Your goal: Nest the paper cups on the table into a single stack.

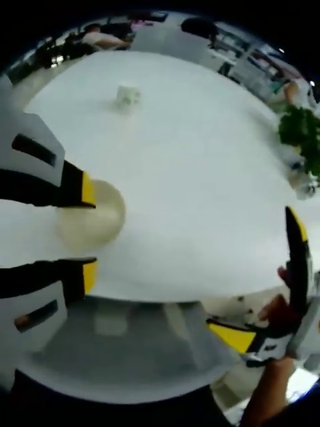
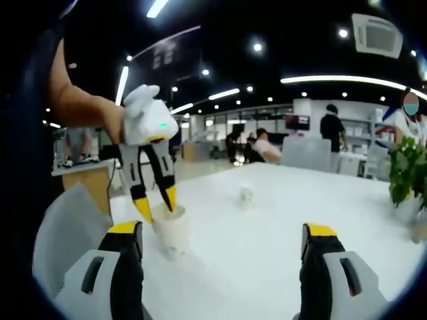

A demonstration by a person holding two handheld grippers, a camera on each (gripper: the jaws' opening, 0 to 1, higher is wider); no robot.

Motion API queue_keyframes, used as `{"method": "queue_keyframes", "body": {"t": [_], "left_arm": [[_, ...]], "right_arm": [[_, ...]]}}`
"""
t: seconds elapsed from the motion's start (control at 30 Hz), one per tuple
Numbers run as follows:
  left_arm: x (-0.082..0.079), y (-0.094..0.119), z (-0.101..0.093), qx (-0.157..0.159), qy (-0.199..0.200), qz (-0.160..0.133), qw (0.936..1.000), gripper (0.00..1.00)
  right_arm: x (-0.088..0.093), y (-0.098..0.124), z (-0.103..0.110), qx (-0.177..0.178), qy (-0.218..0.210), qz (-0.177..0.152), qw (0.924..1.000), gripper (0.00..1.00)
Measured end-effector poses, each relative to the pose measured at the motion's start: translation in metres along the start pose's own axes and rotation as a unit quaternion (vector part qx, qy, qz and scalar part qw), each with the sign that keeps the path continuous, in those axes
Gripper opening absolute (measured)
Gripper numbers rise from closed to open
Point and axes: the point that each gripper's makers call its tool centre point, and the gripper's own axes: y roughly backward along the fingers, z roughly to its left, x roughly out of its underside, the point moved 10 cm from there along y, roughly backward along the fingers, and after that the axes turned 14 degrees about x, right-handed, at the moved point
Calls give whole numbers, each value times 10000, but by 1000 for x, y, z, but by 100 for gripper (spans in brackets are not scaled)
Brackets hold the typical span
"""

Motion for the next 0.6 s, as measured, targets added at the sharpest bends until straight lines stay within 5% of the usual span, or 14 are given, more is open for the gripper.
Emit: {"method": "queue_keyframes", "body": {"t": [0.2, 0.3, 0.6], "left_arm": [[6, 7, 2, -76, 83, -545, 9985, 69], [9, 13, 2, -22, 167, -870, 9961, 72], [20, 43, 4, -225, 609, -2193, 9735, 85]], "right_arm": [[-2, 1, -3, 52, -2, 74, 10000, 100], [-3, 1, -5, 64, 4, 85, 9999, 100], [-11, 3, -15, 52, 39, 92, 9999, 100]]}}
